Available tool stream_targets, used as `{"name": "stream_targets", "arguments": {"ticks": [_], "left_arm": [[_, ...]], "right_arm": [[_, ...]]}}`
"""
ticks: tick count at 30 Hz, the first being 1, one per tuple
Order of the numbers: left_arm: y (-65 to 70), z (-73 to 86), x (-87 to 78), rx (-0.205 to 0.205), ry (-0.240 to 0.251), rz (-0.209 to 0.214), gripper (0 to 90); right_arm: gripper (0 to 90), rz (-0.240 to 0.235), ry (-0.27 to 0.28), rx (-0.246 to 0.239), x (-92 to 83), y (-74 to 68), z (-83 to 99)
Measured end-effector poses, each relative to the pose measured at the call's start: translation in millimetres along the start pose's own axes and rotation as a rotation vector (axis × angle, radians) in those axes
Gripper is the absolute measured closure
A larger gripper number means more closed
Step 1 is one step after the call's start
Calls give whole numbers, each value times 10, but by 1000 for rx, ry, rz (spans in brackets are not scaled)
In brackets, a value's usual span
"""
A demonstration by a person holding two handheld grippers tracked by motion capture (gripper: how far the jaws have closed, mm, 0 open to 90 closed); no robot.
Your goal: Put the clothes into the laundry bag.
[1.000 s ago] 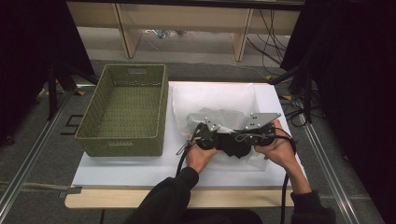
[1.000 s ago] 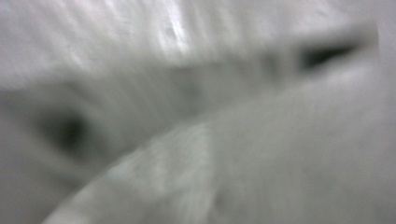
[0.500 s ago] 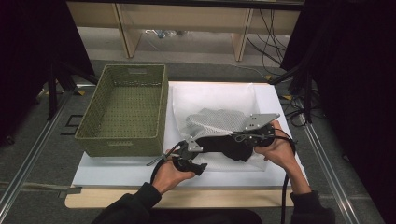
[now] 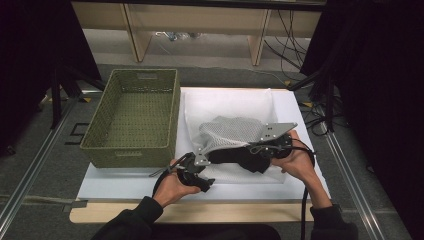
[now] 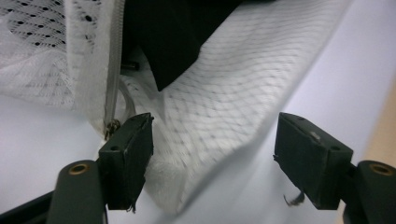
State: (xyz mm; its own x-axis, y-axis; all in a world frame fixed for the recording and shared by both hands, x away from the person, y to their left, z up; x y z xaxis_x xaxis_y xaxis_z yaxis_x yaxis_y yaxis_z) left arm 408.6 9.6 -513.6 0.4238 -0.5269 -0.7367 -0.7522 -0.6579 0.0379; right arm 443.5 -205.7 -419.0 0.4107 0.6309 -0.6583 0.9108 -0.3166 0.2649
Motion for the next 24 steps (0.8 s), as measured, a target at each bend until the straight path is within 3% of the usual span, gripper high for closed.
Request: {"name": "stream_targets", "arguments": {"ticks": [3,4,8,11,15,16,20,21,24], "left_arm": [[3,-15,88,43,-26,-1,323],[2,-14,107,39,-26,-13,378],[-3,-37,105,38,-27,13,728],[39,-25,99,28,-34,15,845],[68,-9,30,46,-28,14,869],[74,3,13,29,-26,21,869],[79,17,-20,39,-20,44,868],[87,25,-14,25,-23,44,868],[97,28,-34,49,-39,41,871]], "right_arm": [[900,-4,1,-7,10,-5,-5],[900,-4,1,-7,9,-5,-7],[900,-16,-12,2,21,-23,11],[900,-43,-22,-13,91,-53,29],[900,-91,-69,17,233,-128,119],[900,-102,-79,17,279,-147,142],[900,-142,-112,0,452,-229,210],[900,-151,-124,0,491,-254,227],[900,-167,-163,7,589,-301,285]]}}
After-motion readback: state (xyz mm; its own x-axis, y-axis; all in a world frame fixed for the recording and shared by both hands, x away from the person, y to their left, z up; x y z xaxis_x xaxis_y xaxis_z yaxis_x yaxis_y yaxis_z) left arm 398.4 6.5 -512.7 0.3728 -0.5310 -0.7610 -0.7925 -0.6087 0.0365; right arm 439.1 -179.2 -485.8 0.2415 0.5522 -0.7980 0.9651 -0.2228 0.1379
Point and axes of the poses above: each handheld gripper's, and its own axes: x roughly forward along the jaws, z roughly out of its underside, y roughly to its right, the point moved 5 cm from there along x, roughly forward along the jaws, and after that the axes turned 6 degrees about -x, right-handed, at the moved point
